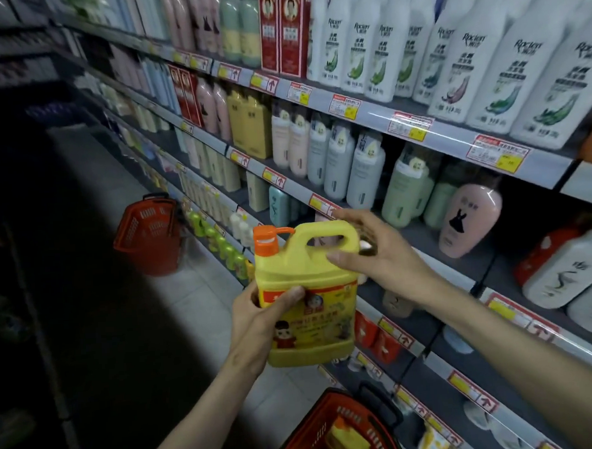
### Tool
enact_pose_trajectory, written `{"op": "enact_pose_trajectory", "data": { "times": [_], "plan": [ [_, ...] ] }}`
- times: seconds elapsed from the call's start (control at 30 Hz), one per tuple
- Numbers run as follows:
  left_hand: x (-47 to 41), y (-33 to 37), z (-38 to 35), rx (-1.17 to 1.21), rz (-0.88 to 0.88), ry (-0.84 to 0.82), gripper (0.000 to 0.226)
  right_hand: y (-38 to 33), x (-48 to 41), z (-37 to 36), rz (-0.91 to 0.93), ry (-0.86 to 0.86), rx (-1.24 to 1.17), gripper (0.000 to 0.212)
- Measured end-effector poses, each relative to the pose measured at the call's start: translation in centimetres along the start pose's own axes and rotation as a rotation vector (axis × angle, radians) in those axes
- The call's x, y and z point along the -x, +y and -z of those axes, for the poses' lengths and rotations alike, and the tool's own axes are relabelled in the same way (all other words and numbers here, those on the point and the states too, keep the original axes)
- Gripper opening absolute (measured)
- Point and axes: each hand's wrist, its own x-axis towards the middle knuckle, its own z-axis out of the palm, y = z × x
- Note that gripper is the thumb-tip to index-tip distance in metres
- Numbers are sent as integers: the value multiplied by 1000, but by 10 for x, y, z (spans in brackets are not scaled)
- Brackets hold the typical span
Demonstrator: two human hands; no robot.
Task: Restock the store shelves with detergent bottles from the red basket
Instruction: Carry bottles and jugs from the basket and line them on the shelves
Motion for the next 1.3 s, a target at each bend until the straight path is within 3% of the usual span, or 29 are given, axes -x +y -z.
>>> {"op": "enact_pose_trajectory", "data": {
  "times": [0.07, 0.17, 0.23, 0.43, 0.57, 0.7, 0.87, 1.07, 1.3],
  "plan": [
    [4, 2, 5, 75, 41, 16, 67, 16, 9, -17, -103, -86, -117, 95],
    [14, 7, 10, 191, 102, 68, 65, 30, 21, -47, -182, -252, -266, 99],
    [22, 12, 13, 227, 138, 110, 60, 34, 24, -62, -188, -277, -355, 102],
    [55, 36, 21, 263, 148, 255, 42, 20, 13, -86, -106, -361, -453, 62],
    [87, 51, 28, 146, 102, 333, 40, 15, 6, -104, -82, -434, -480, 84],
    [136, 62, 29, 51, 71, 481, 52, 5, 16, -118, -62, -579, -594, 85],
    [217, 61, 9, -186, 59, 692, 58, -17, 49, -135, -15, -830, -684, 71],
    [322, 63, -33, -245, -81, 1067, 53, -59, 108, -151, 86, -1111, -661, 60],
    [451, 74, -78, -308, -148, 1303, 46, -113, 211, -170, 238, -1407, -613, 58]
  ]
}}
